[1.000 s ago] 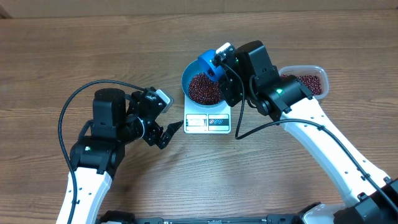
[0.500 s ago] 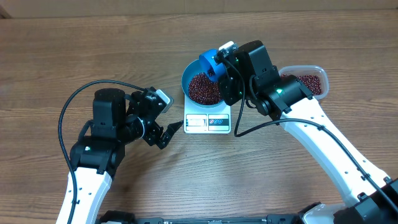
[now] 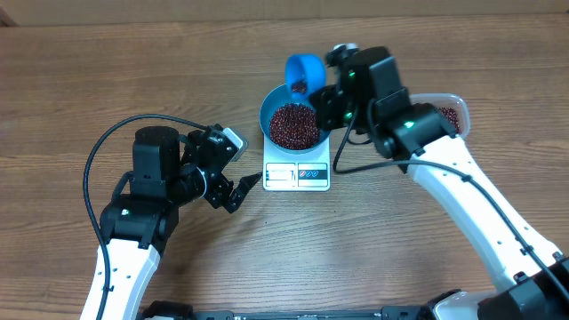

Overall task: Scoop item into bowl and weigh 150g on scale
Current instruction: 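Lift the scoop away from the bowl and carry it right to the tub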

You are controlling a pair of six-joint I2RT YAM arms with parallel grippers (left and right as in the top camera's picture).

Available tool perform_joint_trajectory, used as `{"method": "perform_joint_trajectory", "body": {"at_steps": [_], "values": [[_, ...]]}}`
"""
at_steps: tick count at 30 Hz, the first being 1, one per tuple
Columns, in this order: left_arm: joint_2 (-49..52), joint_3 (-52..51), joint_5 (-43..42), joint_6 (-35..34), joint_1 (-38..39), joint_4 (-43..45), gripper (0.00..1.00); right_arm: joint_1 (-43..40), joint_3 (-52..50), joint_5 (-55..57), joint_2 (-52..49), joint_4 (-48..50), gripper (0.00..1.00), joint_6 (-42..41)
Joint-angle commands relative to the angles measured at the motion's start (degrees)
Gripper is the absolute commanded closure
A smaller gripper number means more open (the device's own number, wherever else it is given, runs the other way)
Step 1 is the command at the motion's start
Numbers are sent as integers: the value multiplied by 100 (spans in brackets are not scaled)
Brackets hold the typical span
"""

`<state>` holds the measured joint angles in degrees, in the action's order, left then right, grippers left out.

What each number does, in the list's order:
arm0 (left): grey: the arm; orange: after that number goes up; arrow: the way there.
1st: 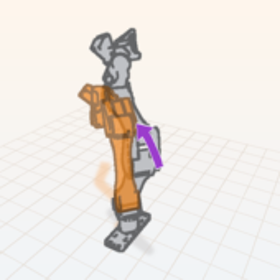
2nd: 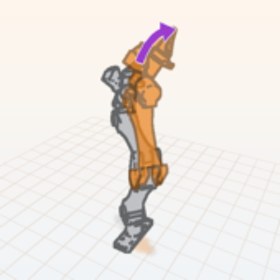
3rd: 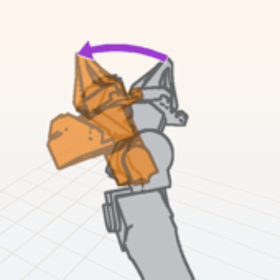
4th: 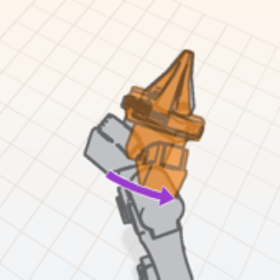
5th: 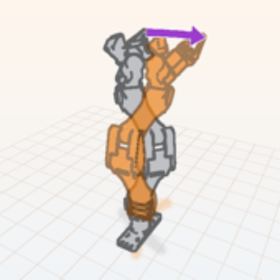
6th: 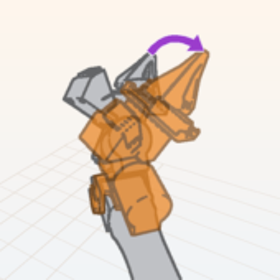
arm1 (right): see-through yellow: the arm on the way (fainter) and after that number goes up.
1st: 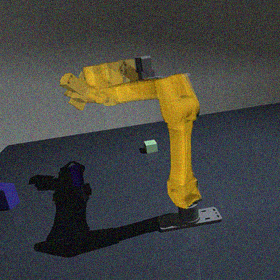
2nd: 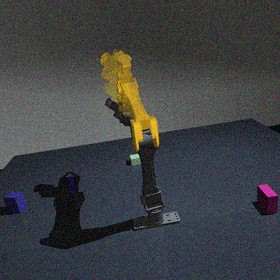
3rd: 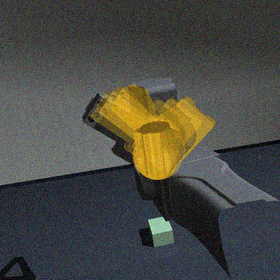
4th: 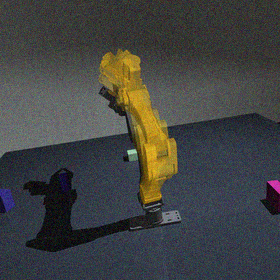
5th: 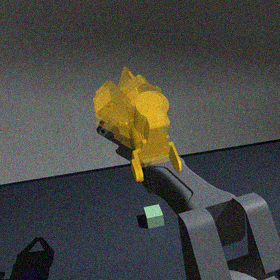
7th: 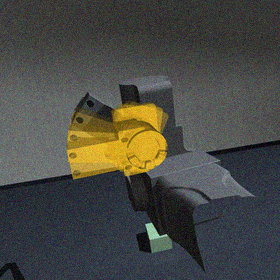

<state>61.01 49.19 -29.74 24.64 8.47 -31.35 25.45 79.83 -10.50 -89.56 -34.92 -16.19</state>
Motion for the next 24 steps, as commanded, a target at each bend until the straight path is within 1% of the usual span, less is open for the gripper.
{"method": "perform_joint_trajectory", "body": {"at_steps": [1, 14, 24], "values": [[-28, -28, -9, 107, -46, 4, 1, -350, 199, -173, 17, 83, 96, -704], [-28, -28, -9, 107, -46, 4, 1, -1576, 199, -251, 17, -190, 96, -785], [-28, -28, -9, 107, -46, 4, 0, -2472, 199, -254, 17, -787, 96, -732]]}}
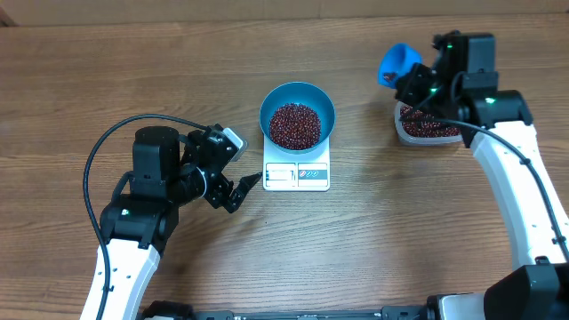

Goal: Scoop item into bowl and weigh 150g on scale

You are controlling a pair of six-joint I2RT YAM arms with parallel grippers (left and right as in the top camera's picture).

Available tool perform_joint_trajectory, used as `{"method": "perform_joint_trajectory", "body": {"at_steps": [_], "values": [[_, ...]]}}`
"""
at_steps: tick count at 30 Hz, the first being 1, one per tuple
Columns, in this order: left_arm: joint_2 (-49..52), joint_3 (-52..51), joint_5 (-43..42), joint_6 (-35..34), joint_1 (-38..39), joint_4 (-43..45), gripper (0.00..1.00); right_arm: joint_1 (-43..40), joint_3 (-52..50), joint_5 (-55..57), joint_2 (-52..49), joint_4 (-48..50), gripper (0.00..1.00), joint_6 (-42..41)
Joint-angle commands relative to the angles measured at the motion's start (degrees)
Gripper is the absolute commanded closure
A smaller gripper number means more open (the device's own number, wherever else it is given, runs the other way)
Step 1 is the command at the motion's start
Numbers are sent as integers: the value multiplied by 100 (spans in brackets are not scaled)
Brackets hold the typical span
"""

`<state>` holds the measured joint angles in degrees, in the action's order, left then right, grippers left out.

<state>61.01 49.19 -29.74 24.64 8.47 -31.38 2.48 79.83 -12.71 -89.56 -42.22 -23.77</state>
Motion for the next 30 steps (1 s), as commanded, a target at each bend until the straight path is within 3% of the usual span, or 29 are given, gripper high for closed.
{"method": "perform_joint_trajectory", "body": {"at_steps": [1, 13, 18, 30], "values": [[-28, -28, -9, 107, -46, 7, 1, -256, 199, -37, 17, -131, 96, 83], [-28, -28, -9, 107, -46, 7, 1, -737, 199, -28, 17, -778, 96, 1213], [-28, -28, -9, 107, -46, 7, 0, -741, 201, 63, 17, -844, 96, 2422], [-28, -28, -9, 107, -46, 7, 0, -739, 201, 2173, 17, -981, 96, 4138]]}}
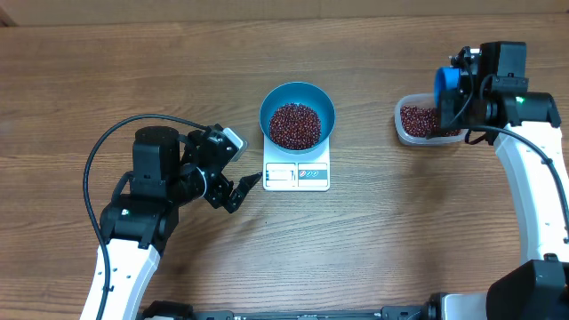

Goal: Scoop item into bowl and weigh 150g on scale

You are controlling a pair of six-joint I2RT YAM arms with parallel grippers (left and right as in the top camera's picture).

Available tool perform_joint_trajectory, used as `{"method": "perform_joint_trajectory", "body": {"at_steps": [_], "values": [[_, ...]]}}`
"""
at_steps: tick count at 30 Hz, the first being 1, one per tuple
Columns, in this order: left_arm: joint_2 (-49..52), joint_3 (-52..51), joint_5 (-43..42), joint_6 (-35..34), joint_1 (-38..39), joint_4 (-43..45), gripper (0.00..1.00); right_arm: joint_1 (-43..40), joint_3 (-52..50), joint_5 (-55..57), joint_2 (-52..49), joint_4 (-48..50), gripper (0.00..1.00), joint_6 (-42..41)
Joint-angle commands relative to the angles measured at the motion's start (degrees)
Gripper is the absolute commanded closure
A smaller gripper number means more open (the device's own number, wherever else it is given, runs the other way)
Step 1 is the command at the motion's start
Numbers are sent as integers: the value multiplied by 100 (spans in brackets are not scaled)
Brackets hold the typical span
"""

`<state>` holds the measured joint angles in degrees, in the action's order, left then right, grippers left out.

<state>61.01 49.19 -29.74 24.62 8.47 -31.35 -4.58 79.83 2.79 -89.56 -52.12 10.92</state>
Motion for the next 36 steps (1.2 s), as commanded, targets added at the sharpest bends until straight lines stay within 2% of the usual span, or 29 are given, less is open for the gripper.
{"method": "perform_joint_trajectory", "body": {"at_steps": [1, 5, 17, 22, 25, 30, 36], "values": [[-28, -28, -9, 109, -46, 4, 0, -33, 201, 623, 17, -11, 96, 852], [-28, -28, -9, 109, -46, 4, 1, -31, 201, 671, 17, -22, 96, 1325], [-28, -28, -9, 109, -46, 4, 0, 116, 201, 1528, 17, -28, 96, 1539], [-28, -28, -9, 109, -46, 4, 0, 282, 201, 1558, 17, 9, 96, 1449], [-28, -28, -9, 109, -46, 4, 1, 321, 201, 1558, 17, 55, 96, 848], [-28, -28, -9, 109, -46, 4, 0, 289, 199, 1298, 17, -31, 96, -953], [-28, -28, -9, 109, -46, 4, 0, 260, 192, 745, 17, -107, 96, -3943]]}}
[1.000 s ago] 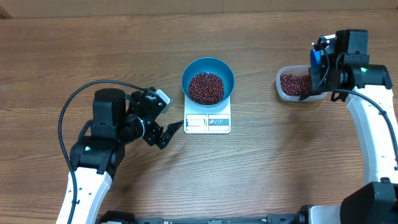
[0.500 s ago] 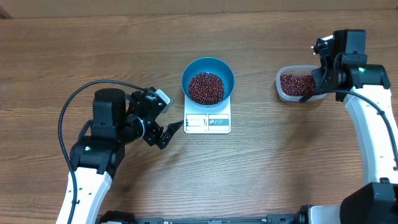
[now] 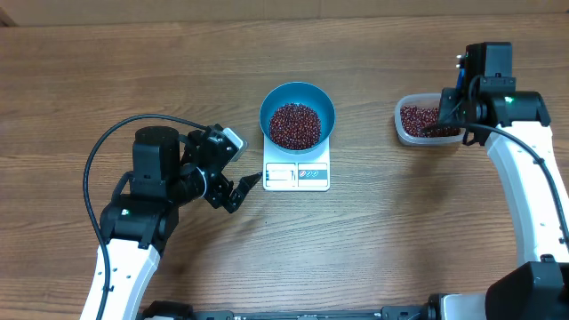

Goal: Scoop item into bowl and weigh 150g on scale

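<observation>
A blue bowl (image 3: 297, 100) heaped with red beans (image 3: 294, 124) stands on the white scale (image 3: 297, 175) at the table's middle. At the right, a clear tub (image 3: 411, 122) holds more red beans. My right gripper (image 3: 453, 111) is over the tub's right end, shut on the blue scoop (image 3: 461, 82). Only a thin blue sliver of the scoop shows beside the wrist; the rest is hidden under the arm. My left gripper (image 3: 244, 190) rests open on the table just left of the scale, holding nothing.
A black cable (image 3: 116, 142) loops from the left arm over the table at the left. The right arm (image 3: 524, 178) runs down the right side. The scale's display (image 3: 281, 175) faces the front edge.
My right gripper has lowered and turned at the tub, so the blue scoop, plainly seen on edge over the tub's right end before, is now almost hidden under the wrist. The left arm is unchanged.
The right gripper first held the scoop tipped over the bowl's far rim. Then it was back near the tub with the scoop raised. Then the scoop stood on edge over the tub, and now it is down at the tub under the wrist. The left arm never moved.
</observation>
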You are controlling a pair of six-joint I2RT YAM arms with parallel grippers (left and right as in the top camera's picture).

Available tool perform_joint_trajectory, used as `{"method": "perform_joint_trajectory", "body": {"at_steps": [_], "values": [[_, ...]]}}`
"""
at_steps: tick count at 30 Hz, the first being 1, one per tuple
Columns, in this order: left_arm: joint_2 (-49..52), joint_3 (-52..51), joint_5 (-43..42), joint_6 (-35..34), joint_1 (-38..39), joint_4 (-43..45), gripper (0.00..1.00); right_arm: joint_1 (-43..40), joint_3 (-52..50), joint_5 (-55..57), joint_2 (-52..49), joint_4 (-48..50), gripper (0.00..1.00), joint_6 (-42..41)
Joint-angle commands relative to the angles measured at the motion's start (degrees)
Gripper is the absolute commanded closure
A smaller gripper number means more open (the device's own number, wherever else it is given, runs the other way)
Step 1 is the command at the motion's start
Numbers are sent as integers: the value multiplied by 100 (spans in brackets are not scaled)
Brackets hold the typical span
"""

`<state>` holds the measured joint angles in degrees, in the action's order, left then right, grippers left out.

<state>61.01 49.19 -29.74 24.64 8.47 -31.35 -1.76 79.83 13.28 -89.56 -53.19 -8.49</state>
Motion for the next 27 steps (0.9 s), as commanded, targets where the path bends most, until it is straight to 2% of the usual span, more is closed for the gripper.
{"method": "perform_joint_trajectory", "body": {"at_steps": [1, 6, 9, 21, 27], "values": [[-28, -28, -9, 107, -46, 4, 1, -22, 192, -343, 17, -46, 96, -2549], [-28, -28, -9, 107, -46, 4, 0, -22, 186, -400, 17, -444, 96, -4736], [-28, -28, -9, 107, -46, 4, 0, -22, 138, -459, 15, -503, 96, -5311], [-28, -28, -9, 107, -46, 4, 1, -22, -503, -1213, 11, 872, 96, -5501], [-28, -28, -9, 107, -46, 4, 0, -22, -837, -1403, 11, 1069, 96, -5801]]}}
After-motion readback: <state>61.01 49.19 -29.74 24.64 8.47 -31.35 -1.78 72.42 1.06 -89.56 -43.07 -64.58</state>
